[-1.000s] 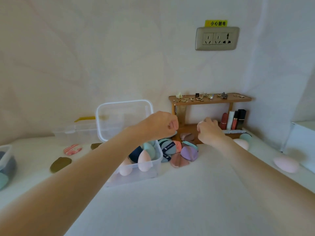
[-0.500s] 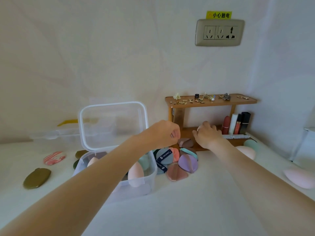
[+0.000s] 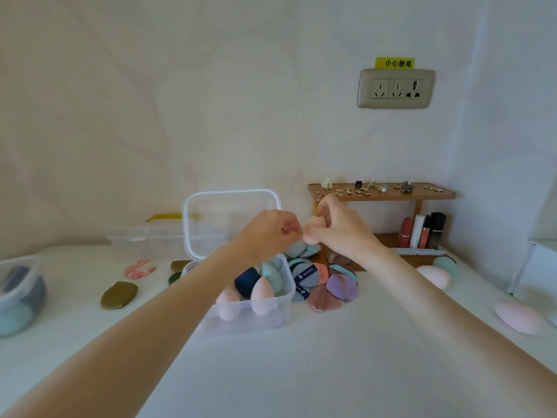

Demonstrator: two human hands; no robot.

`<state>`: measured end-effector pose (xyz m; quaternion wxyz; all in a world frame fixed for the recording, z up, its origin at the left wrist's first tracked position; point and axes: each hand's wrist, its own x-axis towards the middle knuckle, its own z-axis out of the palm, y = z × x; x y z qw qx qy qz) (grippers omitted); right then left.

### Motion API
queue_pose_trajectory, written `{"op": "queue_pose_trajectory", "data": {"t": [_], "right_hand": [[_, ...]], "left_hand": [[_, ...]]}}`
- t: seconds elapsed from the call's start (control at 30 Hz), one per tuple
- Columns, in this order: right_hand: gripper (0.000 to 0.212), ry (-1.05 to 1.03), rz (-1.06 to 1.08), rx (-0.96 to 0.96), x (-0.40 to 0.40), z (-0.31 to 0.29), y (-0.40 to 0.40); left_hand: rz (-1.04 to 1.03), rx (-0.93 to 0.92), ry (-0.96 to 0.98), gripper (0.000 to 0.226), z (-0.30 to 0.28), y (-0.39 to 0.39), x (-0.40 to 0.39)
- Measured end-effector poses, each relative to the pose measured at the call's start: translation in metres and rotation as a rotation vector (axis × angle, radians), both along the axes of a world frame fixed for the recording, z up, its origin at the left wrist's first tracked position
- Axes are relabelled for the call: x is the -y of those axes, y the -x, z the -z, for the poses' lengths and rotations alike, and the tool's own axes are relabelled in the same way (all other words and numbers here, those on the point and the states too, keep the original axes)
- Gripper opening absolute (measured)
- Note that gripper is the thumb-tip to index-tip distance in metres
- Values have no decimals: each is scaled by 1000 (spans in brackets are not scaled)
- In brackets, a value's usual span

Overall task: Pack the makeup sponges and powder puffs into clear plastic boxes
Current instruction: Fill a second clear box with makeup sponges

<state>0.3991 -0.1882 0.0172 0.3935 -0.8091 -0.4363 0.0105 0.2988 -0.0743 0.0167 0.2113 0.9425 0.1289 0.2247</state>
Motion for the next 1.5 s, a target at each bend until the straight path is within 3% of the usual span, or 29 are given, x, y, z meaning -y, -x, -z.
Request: {"op": "queue_pose_trajectory", "data": {"t": [0.07, 0.17, 0.3, 0.43, 0.63, 0.77, 0.9, 1.13, 1.3, 1.33, 1.43, 1.5], "right_hand": [[33, -19, -71, -70, -2, -5, 13], [37, 137, -229, -173, -3, -7, 27], [40, 331, -300, -85, -7, -4, 38], [40, 436, -281, 35, -11, -11, 47], [37, 624, -314, 212, -19, -17, 68], [7, 701, -267, 261, -27, 1, 75], [24, 663, -243, 305, -32, 13, 77], [9, 709, -263, 359, -35, 12, 77], [38, 867, -294, 299, -39, 0, 77], [37, 887, -291, 310, -41, -1, 78], [9, 878, -223, 431, -46, 7, 81], [16, 863, -181, 492, -49, 13, 84]], "left_hand": [[-48, 11, 43, 17, 3, 19, -10], [-12, -191, 66, 16, 13, 42, -16], [-5, -380, -64, 30, 24, 53, -13], [-34, -433, -204, 20, 26, 55, -3], [-26, -481, -235, 16, 24, 57, -9], [-62, -457, -211, 17, 22, 63, -15], [-58, -449, -146, 11, 21, 68, -17], [-61, -489, -58, 21, 18, 71, -14], [-12, -549, -122, 24, 11, 69, -18], [-13, -562, -137, 24, 11, 69, -18], [-6, -560, -146, 25, 13, 70, -18], [-7, -539, -144, 24, 15, 72, -17]]}}
